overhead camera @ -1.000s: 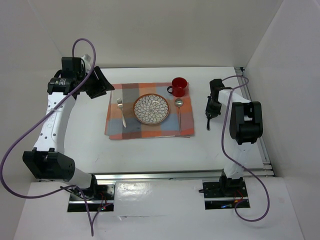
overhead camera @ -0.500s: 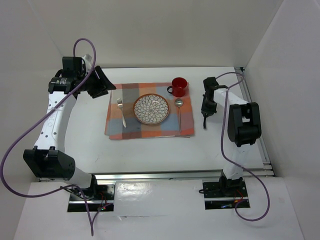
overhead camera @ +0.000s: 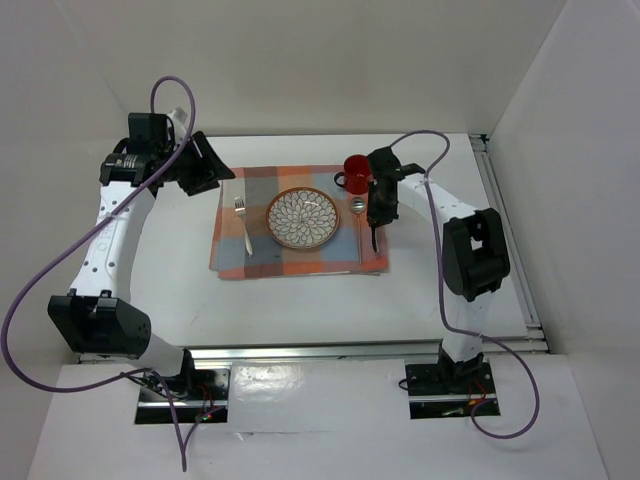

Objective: Set the dinner table for one person

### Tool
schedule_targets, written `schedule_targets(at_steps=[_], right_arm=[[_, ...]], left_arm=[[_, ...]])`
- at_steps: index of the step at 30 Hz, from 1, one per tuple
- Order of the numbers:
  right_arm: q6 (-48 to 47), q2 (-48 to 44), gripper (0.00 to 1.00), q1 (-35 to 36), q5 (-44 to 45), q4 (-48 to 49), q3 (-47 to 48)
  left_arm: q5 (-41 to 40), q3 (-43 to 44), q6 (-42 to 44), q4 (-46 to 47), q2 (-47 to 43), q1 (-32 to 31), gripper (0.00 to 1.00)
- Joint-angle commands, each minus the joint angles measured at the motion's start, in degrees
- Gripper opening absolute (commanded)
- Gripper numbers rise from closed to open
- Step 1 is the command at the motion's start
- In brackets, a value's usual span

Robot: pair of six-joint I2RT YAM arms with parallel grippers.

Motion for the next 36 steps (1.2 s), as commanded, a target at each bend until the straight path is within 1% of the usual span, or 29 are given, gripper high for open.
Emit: schedule_targets(at_steps=[1,5,7,9,10,12,13,14,15,16,17,18,19,21,22,24,25,26,29,34,36], right_arm=[[1.45,0.39,0.04,0.42,-2.72,-0.52,2.2],[1.45,2.33,0.05,0.95,-3.34,0.71,2.2],[1.45,3.21,0.11,0.95,-3.35,0.71,2.2],[1.45,4.61,0.2,0.95,-3.87,1.24,2.73],[1.45,4.62,0.32,0.95,-3.87,1.24,2.73],[1.45,4.62,0.35,0.95,-3.87,0.63,3.35],[1.45,3.57,0.48,0.95,-3.0,0.02,3.87],[1.45,2.78,0.53,0.95,-2.39,0.01,3.87],[1.97,1.73,0.56,0.95,-2.38,0.01,3.87],[1.98,-0.9,0.61,-0.44,-1.77,0.01,3.87],[1.98,-2.31,0.77,-1.15,-0.98,-0.51,3.87],[1.98,-3.81,0.84,-1.94,-0.97,-0.52,3.87],[2.58,-6.78,0.89,-3.87,-0.36,-0.52,3.87],[3.29,-9.7,0.95,-6.16,1.74,-1.04,3.18],[5.3,-11.19,0.99,-7.3,3.06,-1.57,2.65],[7.85,-16.28,1.0,-11.17,7.45,-1.57,0.55],[9.26,-18.04,1.0,-12.49,8.07,-0.53,-2.68],[9.27,-21.45,1.0,-15.11,8.08,0.27,-4.46],[9.8,-26.39,1.0,-19.25,7.3,0.98,-9.3],[9.8,-30.62,1.0,-21.38,7.29,1.5,-14.57],[9.18,-31.15,0.98,-21.99,7.11,2.03,-15.99]], left_arm=[[0.31,0.86,-0.72,1.13,-1.03,-0.19,0.63],[-0.21,0.86,-0.2,1.13,-1.56,-0.19,0.63],[-1.44,0.86,-0.2,0.52,-1.56,-0.19,0.63],[-1.44,1.38,0.51,-0.01,-1.56,-0.19,0.63],[-2.05,1.91,0.51,-0.01,-1.56,-0.19,0.63],[-2.06,2.52,1.56,-0.54,-1.56,-0.19,0.63],[-3.36,3.14,1.56,-1.5,-1.56,-0.19,0.63],[-6.6,5.23,2.34,-2.38,-1.56,-0.88,0.63],[-7.93,6.47,3.57,-3.34,-1.56,-0.89,0.63],[-9.25,7.7,4.11,-4.31,-0.95,-0.89,0.63],[-11.79,8.93,4.63,-5.97,-0.94,-0.89,0.63],[-12.77,10.77,5.51,-6.6,-0.42,-0.89,0.63],[-13.39,11.4,5.52,-6.61,-0.42,-0.89,0.64],[-14.62,12.1,6.04,-7.31,-0.42,-0.89,0.64],[-14.63,12.11,6.04,-7.31,-0.42,-0.89,0.64],[-13.93,11.49,6.04,-7.31,-0.42,-0.89,0.64],[-13.05,10.97,5.52,-7.31,-0.42,-0.89,0.64],[-12.52,10.01,5.52,-6.7,-0.42,-0.89,0.64],[-11.64,7.89,4.29,-5.29,-1.73,-0.89,0.64],[-8.57,7.1,3.67,-4.59,-2.26,-0.89,0.64],[-8.56,7.1,3.67,-4.59,-2.26,-0.89,0.64]])
